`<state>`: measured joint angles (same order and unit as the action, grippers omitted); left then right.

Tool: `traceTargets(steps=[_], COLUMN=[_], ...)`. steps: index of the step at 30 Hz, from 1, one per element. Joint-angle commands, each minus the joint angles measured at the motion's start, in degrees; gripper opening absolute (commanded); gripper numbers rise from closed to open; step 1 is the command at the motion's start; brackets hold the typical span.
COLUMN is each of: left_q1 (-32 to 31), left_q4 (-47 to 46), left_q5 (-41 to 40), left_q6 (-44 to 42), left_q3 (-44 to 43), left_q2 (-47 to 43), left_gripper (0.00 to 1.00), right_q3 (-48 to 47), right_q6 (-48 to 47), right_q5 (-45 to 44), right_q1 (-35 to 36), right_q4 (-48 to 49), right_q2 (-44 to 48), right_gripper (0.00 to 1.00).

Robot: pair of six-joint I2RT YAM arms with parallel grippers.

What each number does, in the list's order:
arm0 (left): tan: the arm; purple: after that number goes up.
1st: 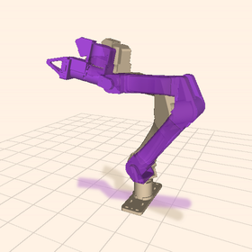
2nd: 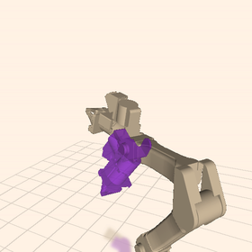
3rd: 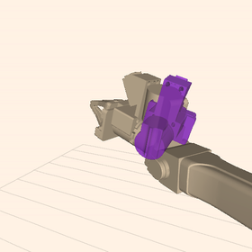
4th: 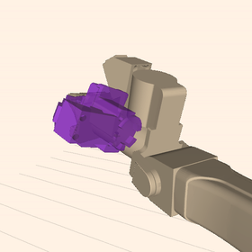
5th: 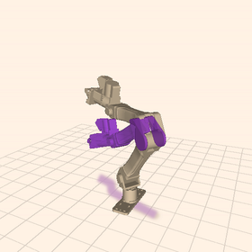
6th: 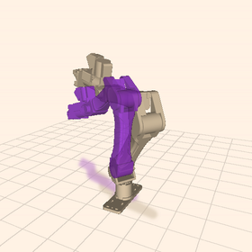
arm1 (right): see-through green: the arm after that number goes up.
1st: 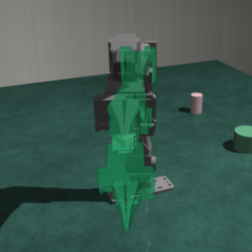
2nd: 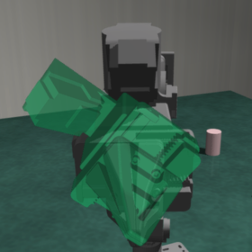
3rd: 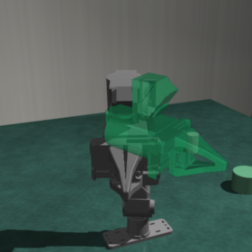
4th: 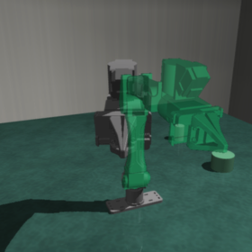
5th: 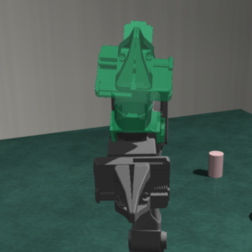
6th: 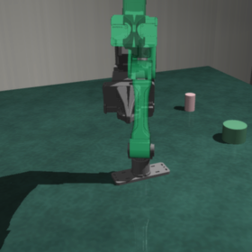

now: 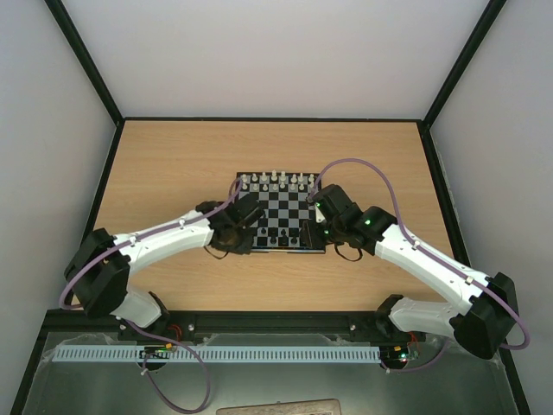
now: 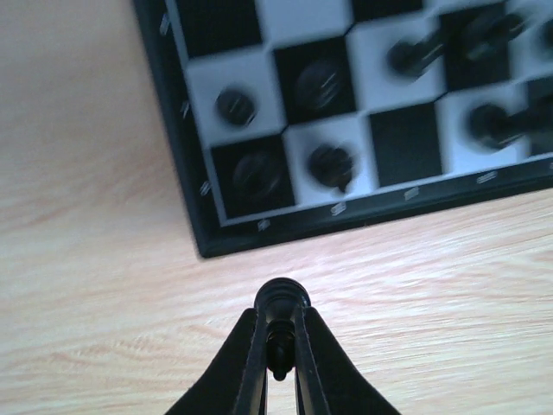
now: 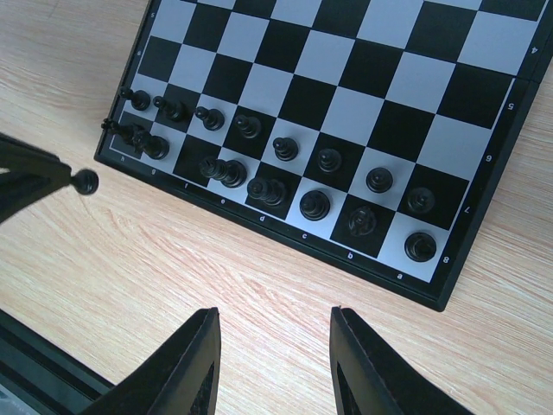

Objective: Set up the chess pieces on the board
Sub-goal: Pick up the chess piece at the center of the board, then place the chess piece on the chessboard.

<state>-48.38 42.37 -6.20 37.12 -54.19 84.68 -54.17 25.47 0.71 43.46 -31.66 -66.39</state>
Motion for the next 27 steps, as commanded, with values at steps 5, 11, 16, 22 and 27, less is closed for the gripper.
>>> traceTargets(steps=[5,11,16,22,27], left_q1=[-1.6,-2.7,-3.4,-3.9,-3.8], left_q4=[9.1,11.0,10.3,8.4,7.0], left_q5=[-1.0,-1.4,-1.1,-1.0,-1.2], left_q6=[-6.0,-8.0,-8.5,-8.8,-9.3], left_q3=[-15.7,-21.2,-22.0,-22.1,-22.5], left_q2=[6.9,11.9,14.4,17.2,18.8], left_gripper=[0.02,0.03,0.04,0.04,0.06], right_q3=[0.3,0.3,0.3,0.3,0.3], right_q6=[-0.9,-0.7,-0.7,-0.7,-0.7], right_q5=[-0.8,-1.9,-2.2,-2.0,-2.1], right_q1=[-0.3,-0.3,-0.2,-0.2,-0.2], right_q4=[-0.9,-0.9,-1.0,-0.9,-0.9], right_q2=[1.2,1.9,2.2,2.3,2.5], right_gripper=[0.35,0.35,0.35,0.35,0.35])
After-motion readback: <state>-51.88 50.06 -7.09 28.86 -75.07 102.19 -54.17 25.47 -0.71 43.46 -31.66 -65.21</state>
